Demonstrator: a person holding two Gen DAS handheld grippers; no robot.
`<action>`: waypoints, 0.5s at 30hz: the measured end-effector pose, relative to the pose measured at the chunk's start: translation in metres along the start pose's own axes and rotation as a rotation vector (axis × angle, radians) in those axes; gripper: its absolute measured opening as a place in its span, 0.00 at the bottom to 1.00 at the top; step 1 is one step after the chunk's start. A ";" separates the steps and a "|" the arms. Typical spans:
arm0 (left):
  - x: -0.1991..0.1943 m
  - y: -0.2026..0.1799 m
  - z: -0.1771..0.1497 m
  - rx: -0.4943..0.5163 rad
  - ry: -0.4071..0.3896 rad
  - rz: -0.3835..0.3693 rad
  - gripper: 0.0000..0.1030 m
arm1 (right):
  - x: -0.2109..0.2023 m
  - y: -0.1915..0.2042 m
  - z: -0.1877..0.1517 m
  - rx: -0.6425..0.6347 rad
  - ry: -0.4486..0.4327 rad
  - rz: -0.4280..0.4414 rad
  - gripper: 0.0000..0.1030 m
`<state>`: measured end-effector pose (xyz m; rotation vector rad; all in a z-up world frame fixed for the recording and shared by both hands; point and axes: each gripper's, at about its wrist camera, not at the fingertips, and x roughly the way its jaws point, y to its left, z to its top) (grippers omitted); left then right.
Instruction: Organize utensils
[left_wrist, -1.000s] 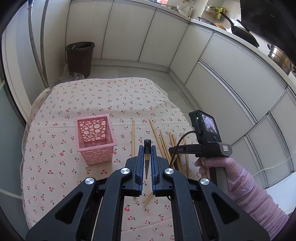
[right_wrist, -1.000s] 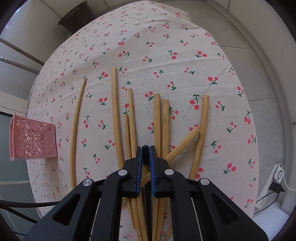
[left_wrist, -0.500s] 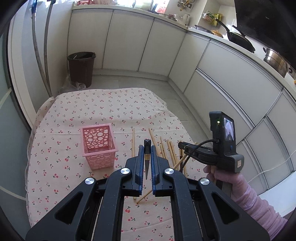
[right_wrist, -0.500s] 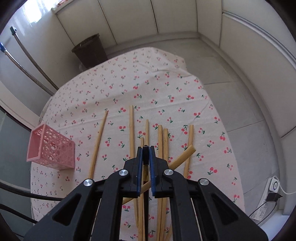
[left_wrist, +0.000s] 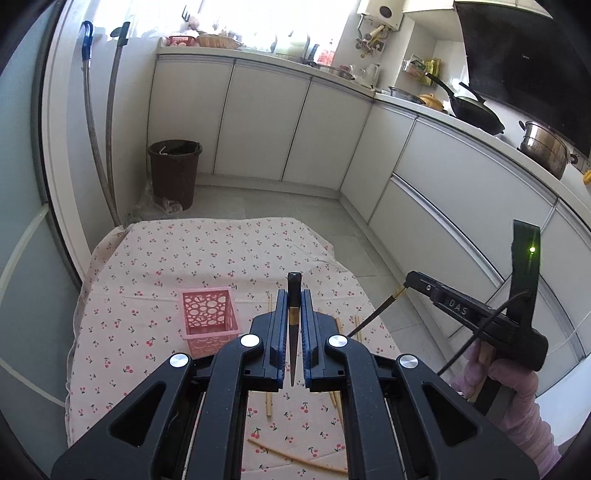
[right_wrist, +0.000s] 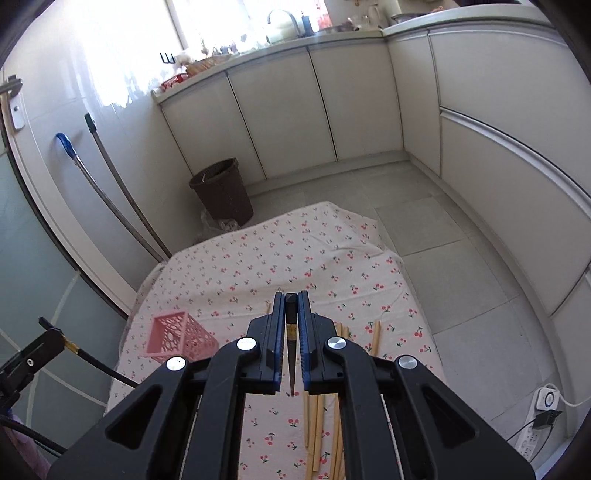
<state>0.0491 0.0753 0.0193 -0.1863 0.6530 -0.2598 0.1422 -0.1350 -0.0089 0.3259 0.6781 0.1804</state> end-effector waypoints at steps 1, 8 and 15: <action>-0.002 0.002 0.004 -0.008 -0.010 0.004 0.06 | -0.008 0.002 0.004 0.003 -0.021 0.010 0.07; -0.021 0.022 0.031 -0.067 -0.099 0.046 0.06 | -0.038 0.013 0.036 0.065 -0.130 0.125 0.07; -0.028 0.048 0.059 -0.124 -0.167 0.138 0.06 | -0.050 0.029 0.057 0.082 -0.184 0.202 0.07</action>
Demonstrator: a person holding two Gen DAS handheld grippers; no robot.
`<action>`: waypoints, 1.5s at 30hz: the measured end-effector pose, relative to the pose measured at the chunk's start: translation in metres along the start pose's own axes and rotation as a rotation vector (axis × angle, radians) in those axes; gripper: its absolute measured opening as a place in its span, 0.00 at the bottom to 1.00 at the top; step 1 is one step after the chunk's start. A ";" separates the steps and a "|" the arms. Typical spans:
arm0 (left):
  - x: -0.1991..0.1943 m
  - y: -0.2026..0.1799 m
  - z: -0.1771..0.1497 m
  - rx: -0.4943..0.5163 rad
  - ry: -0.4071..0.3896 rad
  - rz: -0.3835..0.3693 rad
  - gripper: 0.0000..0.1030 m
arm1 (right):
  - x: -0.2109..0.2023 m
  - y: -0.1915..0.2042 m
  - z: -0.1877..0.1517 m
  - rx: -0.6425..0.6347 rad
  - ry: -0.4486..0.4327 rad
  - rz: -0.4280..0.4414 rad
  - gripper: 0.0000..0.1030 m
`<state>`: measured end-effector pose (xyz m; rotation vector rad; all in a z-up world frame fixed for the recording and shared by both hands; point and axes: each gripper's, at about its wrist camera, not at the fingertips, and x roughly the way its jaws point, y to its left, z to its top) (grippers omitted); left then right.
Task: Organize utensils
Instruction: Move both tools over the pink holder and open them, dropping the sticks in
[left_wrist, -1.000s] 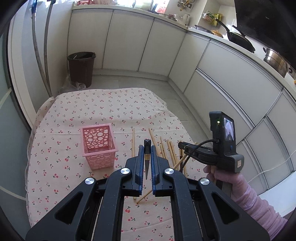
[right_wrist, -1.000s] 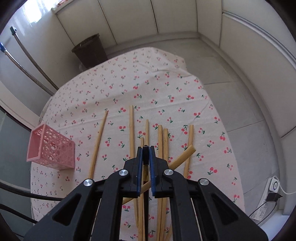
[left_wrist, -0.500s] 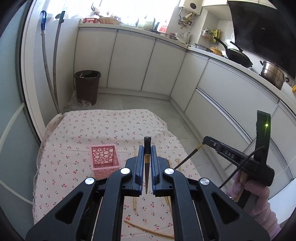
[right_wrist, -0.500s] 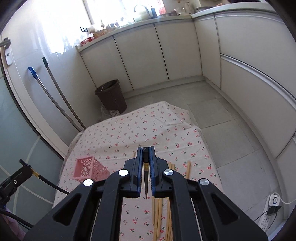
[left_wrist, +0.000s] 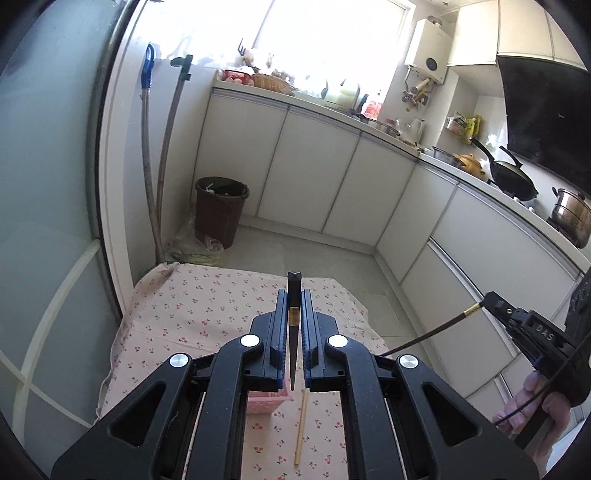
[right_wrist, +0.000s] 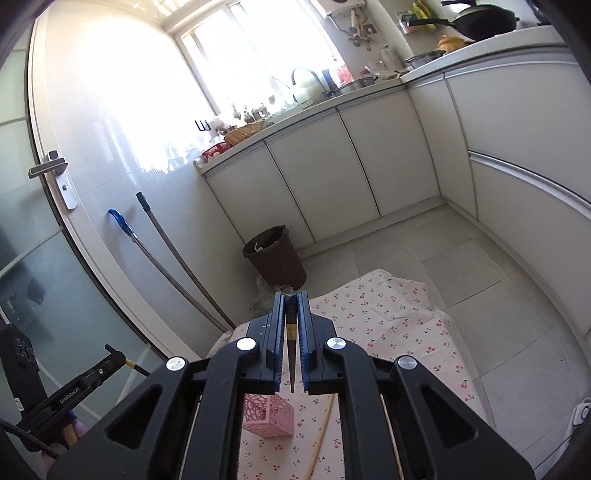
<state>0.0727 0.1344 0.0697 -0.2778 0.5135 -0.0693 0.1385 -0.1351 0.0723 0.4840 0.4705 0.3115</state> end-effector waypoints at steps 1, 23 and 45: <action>0.004 0.002 0.002 -0.001 -0.004 0.024 0.06 | 0.002 0.003 0.001 0.002 0.004 0.010 0.07; 0.025 0.061 -0.009 -0.189 0.056 0.081 0.25 | 0.082 0.057 -0.039 -0.070 0.145 0.030 0.07; 0.021 0.054 -0.014 -0.154 0.106 0.054 0.30 | 0.096 0.064 -0.065 -0.145 0.205 0.017 0.21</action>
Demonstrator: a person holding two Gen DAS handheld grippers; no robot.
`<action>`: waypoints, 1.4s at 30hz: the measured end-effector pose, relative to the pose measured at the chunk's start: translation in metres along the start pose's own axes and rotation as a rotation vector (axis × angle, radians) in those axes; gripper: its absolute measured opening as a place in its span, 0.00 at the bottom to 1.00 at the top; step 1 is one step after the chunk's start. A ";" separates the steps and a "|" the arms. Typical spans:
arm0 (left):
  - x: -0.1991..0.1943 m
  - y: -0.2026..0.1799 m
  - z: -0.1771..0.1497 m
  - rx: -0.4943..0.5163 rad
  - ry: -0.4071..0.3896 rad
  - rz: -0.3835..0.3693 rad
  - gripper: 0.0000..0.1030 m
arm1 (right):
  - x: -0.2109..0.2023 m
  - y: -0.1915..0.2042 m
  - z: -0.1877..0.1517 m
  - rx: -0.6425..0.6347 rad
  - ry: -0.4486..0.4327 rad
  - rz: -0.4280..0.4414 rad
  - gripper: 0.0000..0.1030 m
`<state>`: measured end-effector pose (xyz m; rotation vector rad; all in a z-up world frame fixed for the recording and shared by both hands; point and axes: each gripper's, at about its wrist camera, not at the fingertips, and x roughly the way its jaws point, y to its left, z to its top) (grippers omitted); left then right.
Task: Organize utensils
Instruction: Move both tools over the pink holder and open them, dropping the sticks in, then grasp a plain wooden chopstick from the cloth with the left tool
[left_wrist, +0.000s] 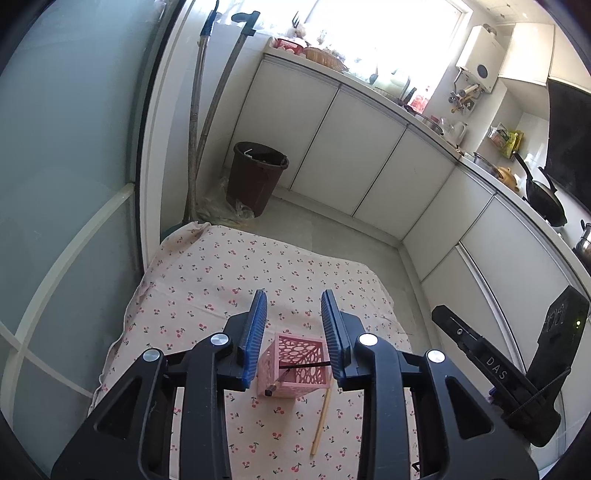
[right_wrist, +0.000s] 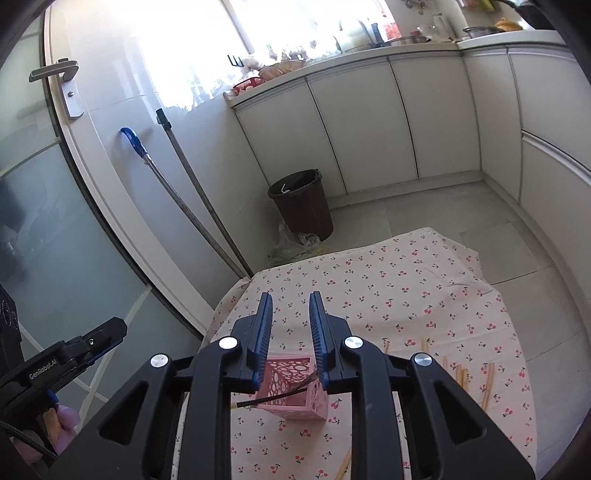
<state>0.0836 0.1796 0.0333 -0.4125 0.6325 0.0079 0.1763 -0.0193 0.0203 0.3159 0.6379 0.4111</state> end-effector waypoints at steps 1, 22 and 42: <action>0.001 -0.002 -0.002 0.008 0.006 0.000 0.30 | -0.001 -0.001 -0.002 -0.006 0.002 -0.008 0.22; 0.080 0.023 -0.174 -0.178 0.647 0.081 0.73 | -0.067 -0.074 -0.055 -0.163 0.136 -0.205 0.93; 0.099 0.013 -0.240 -0.178 0.708 0.226 0.46 | -0.067 -0.098 -0.066 -0.175 0.228 -0.329 0.93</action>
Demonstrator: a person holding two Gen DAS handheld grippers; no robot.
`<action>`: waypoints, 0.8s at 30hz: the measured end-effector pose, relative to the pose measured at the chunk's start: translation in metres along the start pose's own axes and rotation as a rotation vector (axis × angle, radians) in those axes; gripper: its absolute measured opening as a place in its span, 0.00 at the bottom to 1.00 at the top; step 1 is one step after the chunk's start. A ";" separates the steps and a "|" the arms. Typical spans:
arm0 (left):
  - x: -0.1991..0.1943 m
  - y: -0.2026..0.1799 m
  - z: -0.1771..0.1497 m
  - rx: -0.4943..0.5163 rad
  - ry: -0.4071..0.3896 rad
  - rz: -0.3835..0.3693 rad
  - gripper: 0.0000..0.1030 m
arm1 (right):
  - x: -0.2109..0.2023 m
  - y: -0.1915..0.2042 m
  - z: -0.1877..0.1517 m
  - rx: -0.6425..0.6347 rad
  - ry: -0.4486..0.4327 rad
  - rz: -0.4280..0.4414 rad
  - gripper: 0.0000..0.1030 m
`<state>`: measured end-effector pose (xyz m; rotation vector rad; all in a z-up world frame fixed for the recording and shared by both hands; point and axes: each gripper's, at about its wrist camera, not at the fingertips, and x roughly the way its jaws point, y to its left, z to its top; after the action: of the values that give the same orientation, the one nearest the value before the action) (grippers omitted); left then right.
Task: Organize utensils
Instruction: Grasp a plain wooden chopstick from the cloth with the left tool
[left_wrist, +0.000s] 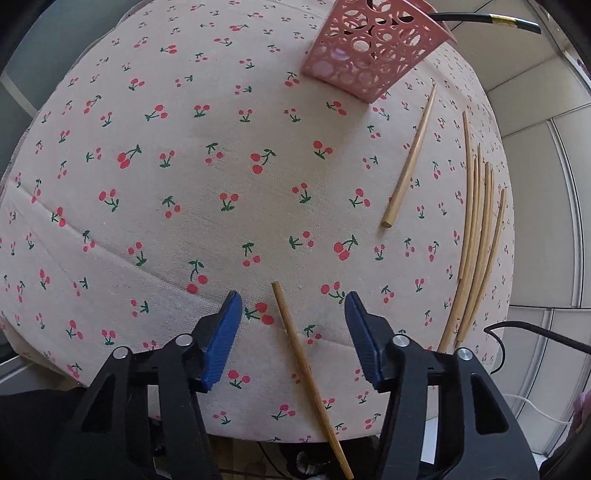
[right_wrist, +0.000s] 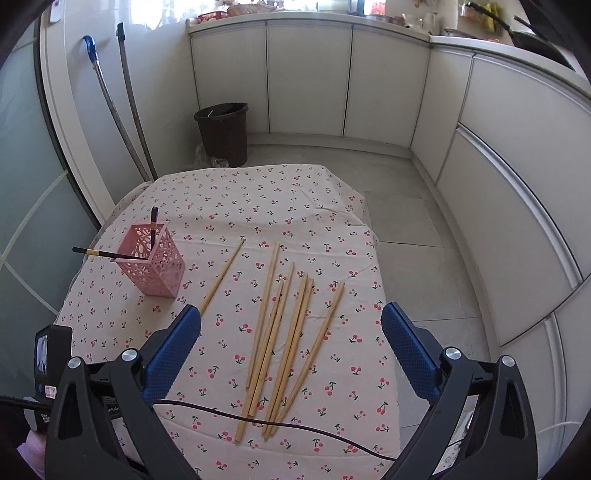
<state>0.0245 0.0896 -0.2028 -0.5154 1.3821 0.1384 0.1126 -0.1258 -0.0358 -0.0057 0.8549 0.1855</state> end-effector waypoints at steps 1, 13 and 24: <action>0.001 -0.003 -0.001 0.012 -0.002 0.009 0.43 | 0.001 -0.002 0.000 0.009 0.004 0.001 0.93; 0.011 -0.013 0.005 0.110 -0.007 -0.045 0.07 | 0.023 -0.010 0.002 0.113 0.069 0.038 0.93; -0.015 -0.013 0.008 0.118 -0.121 -0.089 0.04 | 0.040 -0.007 0.002 0.159 0.117 0.046 0.93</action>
<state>0.0339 0.0843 -0.1846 -0.4619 1.2390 0.0157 0.1413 -0.1260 -0.0651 0.1532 0.9849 0.1613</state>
